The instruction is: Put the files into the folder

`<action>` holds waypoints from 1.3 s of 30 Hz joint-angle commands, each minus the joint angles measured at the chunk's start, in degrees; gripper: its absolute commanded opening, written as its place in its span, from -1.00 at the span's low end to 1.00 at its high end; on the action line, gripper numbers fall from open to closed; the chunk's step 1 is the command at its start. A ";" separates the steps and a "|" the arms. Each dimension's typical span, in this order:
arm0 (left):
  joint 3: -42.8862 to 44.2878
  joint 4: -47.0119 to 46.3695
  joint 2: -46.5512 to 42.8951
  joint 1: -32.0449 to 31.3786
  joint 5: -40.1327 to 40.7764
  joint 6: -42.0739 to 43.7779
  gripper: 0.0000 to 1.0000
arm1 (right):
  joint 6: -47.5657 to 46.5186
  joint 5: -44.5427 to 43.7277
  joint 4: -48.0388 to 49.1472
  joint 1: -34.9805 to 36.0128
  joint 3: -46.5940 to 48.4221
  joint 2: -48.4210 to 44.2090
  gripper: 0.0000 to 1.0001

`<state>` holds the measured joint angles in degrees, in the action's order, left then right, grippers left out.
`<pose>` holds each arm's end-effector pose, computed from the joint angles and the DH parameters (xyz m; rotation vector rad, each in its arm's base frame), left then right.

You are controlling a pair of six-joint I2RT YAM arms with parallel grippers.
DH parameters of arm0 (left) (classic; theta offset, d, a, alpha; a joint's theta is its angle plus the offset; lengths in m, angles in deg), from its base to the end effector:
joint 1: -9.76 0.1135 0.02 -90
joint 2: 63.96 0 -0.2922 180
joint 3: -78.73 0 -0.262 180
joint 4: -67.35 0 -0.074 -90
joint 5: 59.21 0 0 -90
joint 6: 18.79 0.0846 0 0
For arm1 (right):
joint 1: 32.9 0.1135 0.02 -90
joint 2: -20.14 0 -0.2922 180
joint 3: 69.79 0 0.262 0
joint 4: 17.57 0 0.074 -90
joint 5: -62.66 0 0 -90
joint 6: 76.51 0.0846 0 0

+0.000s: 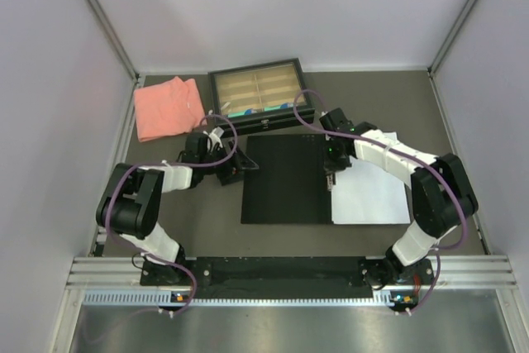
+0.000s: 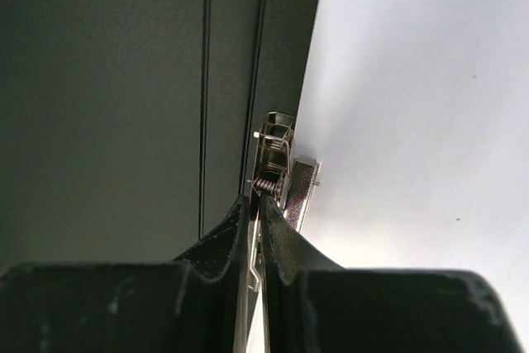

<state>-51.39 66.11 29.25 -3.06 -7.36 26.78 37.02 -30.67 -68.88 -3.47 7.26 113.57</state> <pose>0.3114 -0.1245 0.1313 -0.3017 2.4322 -1.2509 0.3064 0.1672 0.1847 -0.1264 2.7596 0.1710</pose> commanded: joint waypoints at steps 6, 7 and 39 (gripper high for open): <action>-11.15 -20.76 -5.93 -0.45 -9.57 -12.79 0.59 | 0.20 5.09 6.86 -0.07 -0.44 2.28 -1.00; -11.68 -21.63 -6.28 -0.45 -9.75 -13.23 0.57 | 0.38 5.27 7.04 -0.16 -0.44 2.63 -1.00; 3.34 38.89 -26.14 -1.95 11.95 0.22 -1.00 | -1.99 -1.66 5.38 12.22 2.37 0.71 0.30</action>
<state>-52.20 86.61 6.47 -5.05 -1.96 21.52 37.10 -25.69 -60.22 4.53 6.67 119.31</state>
